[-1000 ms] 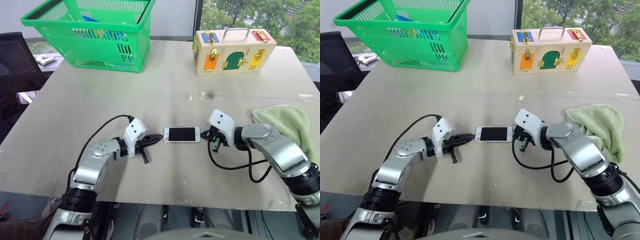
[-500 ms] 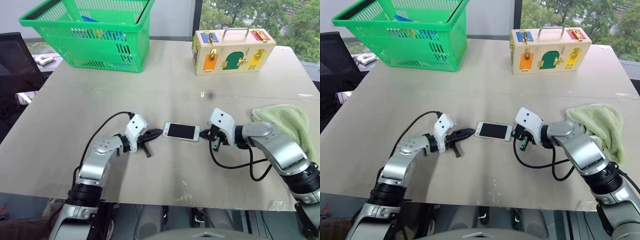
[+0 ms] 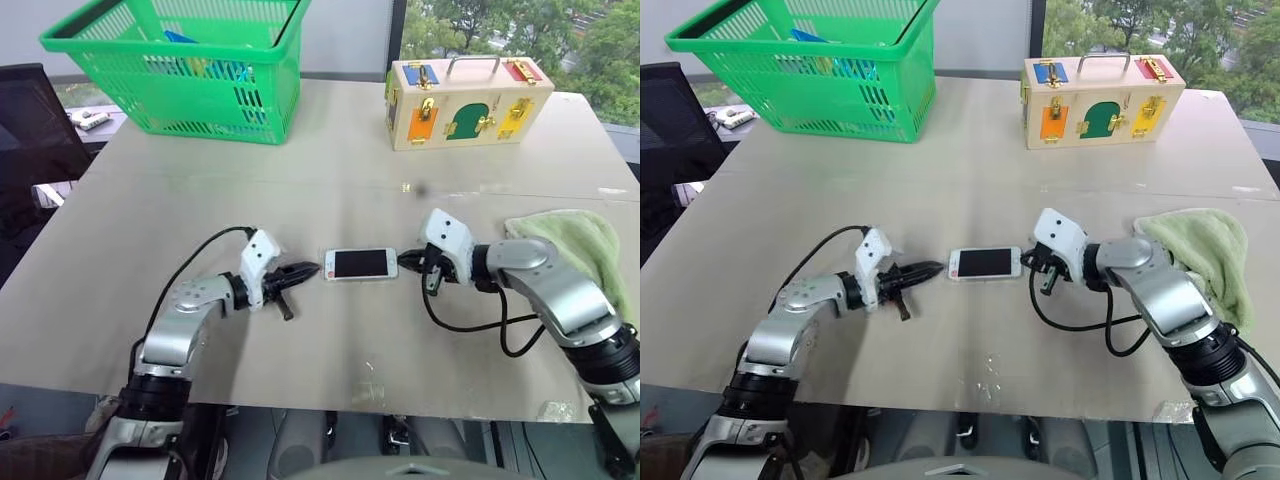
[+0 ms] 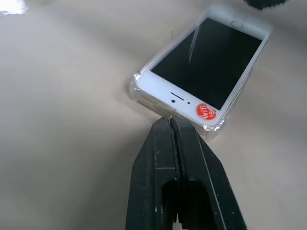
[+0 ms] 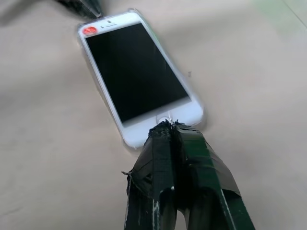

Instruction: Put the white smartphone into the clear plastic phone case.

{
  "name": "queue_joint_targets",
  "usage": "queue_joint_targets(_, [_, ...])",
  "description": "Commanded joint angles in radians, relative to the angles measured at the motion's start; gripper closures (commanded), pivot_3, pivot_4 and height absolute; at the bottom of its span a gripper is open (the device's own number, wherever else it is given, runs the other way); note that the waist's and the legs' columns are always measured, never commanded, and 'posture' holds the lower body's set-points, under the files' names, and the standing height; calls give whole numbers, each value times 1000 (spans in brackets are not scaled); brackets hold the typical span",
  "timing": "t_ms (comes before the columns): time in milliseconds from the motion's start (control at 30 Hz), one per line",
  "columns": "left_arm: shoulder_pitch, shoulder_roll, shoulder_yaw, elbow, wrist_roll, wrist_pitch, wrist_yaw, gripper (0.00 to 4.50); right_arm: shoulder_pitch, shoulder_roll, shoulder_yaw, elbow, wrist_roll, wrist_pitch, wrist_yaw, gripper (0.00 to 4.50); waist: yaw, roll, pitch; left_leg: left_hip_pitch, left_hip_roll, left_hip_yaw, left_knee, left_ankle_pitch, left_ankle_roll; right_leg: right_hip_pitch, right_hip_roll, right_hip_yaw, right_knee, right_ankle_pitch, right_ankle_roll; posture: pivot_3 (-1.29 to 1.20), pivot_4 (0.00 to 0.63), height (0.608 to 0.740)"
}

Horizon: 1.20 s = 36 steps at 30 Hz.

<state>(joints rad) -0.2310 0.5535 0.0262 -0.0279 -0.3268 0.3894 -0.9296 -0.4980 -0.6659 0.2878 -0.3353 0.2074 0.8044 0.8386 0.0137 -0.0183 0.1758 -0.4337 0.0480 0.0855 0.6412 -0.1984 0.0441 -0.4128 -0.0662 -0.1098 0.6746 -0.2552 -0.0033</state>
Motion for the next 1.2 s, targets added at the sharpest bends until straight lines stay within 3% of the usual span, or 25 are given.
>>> queue_joint_targets(33, [-25,21,79,-6,-91,41,-24,4500,-1,-26,-97,-35,34,7,1,4471,0,0,0,0,0,0,0,0,0,0,0,0,0,0,0,0,150,740])
queue_joint_targets(133, [-48,9,76,-49,-170,106,-59,4500,8,-16,-134,-38,66,21,-5,4471,1,0,0,0,0,0,0,0,0,0,0,0,0,0,0,0,150,740])
queue_joint_targets(267, [-78,-16,-11,-89,-163,160,-46,4500,20,42,-179,-55,149,37,-7,4471,1,0,0,0,0,0,0,0,0,1,0,0,0,0,0,0,150,740])
queue_joint_targets(500, [-140,-56,-159,-14,-34,145,13,4500,54,51,-168,-112,187,49,-29,4471,0,0,0,0,0,0,1,0,0,0,1,1,1,0,0,0,150,740])
queue_joint_targets(667, [-138,-19,-209,34,37,139,9,4500,50,42,-115,-118,159,52,-48,4471,0,0,0,1,0,0,1,0,0,0,2,2,2,0,0,0,150,740])
queue_joint_targets(1033, [-117,-8,-211,42,38,114,-3,4500,6,24,-21,-55,115,54,-31,4471,-1,0,-1,2,0,1,2,0,0,1,2,3,3,0,0,0,150,740])
queue_joint_targets(1200, [-97,-13,-209,43,42,97,6,4500,-47,67,27,43,95,37,-23,4471,-2,0,-1,2,0,1,2,0,0,1,2,3,3,0,0,0,150,740])
